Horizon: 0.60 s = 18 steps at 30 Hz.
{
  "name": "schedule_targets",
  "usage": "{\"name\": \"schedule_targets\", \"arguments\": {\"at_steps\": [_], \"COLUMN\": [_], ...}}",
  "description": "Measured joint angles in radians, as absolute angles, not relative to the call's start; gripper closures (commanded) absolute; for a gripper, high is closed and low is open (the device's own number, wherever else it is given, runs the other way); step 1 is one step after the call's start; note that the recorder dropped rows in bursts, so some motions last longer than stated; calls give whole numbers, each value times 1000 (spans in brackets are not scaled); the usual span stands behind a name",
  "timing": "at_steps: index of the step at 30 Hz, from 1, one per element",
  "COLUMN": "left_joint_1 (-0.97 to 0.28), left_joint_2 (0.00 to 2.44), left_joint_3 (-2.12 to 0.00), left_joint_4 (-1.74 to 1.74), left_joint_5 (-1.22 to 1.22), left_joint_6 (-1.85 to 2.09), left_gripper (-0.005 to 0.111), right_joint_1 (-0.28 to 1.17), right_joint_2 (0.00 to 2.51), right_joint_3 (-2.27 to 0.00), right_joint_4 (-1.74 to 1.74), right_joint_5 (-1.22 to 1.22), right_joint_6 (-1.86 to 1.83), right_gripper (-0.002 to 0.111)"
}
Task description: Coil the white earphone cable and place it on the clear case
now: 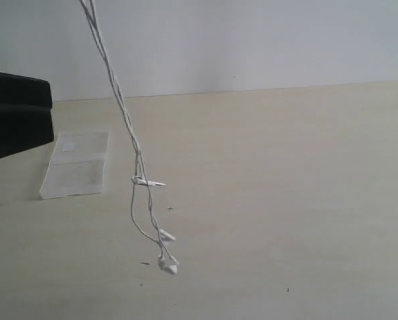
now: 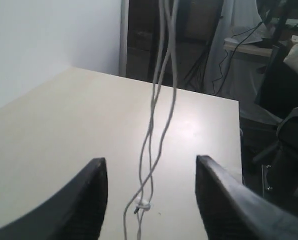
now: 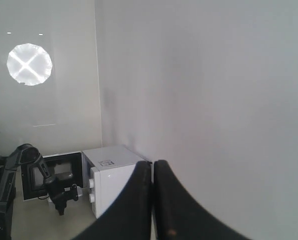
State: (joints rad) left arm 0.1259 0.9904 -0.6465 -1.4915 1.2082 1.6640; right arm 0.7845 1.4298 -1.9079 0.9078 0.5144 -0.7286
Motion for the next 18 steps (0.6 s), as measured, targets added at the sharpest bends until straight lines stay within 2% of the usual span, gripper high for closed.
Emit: {"name": "schedule_targets", "arguments": {"at_steps": [14, 18], "left_joint_1": [-42, -81], "left_joint_2": [1084, 1105], "left_joint_3": [-646, -646], "left_joint_4": [-1609, -1630], "left_joint_5": [1134, 1118], "left_joint_6": [1731, 1746], "left_gripper": [54, 47], "right_joint_1": [784, 784], "right_joint_2": [1430, 1430], "right_joint_3": [-1908, -1908], "right_joint_4": [912, 912], "right_joint_5": [514, 514], "right_joint_6": [-745, -749], "right_gripper": [108, 108]}}
